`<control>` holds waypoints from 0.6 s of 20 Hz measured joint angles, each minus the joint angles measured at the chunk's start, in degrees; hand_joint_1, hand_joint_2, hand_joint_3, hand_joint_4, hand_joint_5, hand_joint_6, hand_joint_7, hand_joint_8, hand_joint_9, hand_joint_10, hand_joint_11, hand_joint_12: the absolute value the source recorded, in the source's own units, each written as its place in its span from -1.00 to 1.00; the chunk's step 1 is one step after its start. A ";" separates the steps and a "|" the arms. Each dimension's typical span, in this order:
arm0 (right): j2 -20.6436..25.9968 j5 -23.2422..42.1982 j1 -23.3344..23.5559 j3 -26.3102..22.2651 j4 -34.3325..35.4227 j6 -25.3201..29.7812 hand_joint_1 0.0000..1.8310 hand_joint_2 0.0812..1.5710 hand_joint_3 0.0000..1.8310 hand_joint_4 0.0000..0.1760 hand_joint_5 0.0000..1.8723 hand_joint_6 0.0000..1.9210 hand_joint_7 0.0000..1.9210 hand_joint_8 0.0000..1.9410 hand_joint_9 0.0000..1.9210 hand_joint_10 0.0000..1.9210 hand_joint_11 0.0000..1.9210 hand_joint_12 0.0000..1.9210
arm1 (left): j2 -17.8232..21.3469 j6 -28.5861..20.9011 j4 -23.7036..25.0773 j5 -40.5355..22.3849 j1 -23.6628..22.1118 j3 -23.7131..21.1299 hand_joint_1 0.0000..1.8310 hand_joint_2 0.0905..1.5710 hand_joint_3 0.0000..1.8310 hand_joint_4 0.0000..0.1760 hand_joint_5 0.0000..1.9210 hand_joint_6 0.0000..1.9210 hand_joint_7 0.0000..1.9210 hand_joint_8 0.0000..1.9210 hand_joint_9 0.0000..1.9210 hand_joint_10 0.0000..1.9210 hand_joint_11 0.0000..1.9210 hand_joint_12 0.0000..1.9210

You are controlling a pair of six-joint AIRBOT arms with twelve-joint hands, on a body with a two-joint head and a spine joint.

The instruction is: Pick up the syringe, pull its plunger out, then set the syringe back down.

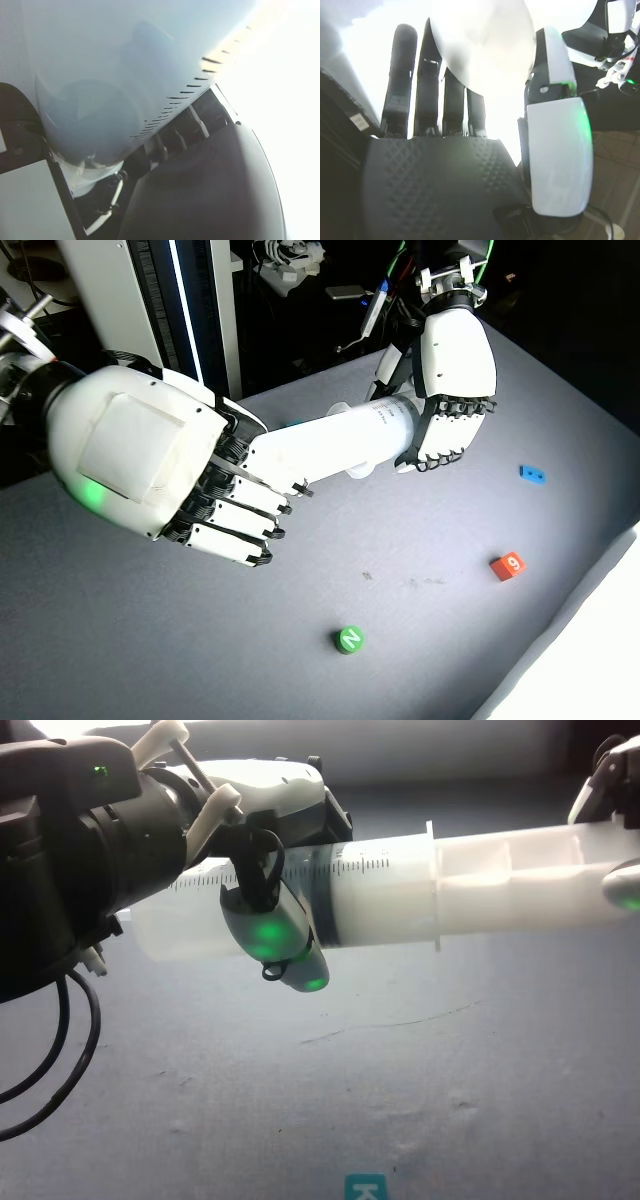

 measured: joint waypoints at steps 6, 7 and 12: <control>0.68 -0.98 1.05 -0.11 1.07 -0.79 0.30 0.51 -1.00 -1.00 -0.12 0.13 -0.15 0.48 -0.33 0.29 -0.64 0.61 | 0.00 0.46 0.37 -1.09 0.00 0.00 0.51 0.36 -1.00 -1.00 -0.02 -0.04 0.03 0.03 0.01 0.19 -0.13 0.08; 0.68 -0.81 1.42 -0.50 1.25 -0.98 0.31 0.50 -1.00 -1.00 -0.10 0.10 -0.13 0.46 -0.32 0.29 -0.62 0.59 | 0.00 0.76 0.39 -1.33 0.02 0.00 0.51 0.36 -1.00 -1.00 -0.02 -0.04 0.03 0.04 0.01 0.18 -0.13 0.08; -0.09 -0.42 1.62 -0.55 1.60 -1.53 0.31 0.49 -1.00 -1.00 -0.09 0.09 -0.14 0.45 -0.33 0.28 -0.62 0.57 | 0.00 1.42 0.33 -2.12 0.02 0.07 0.50 0.38 -1.00 -1.00 -0.04 -0.02 0.00 0.10 -0.02 0.22 -0.15 0.12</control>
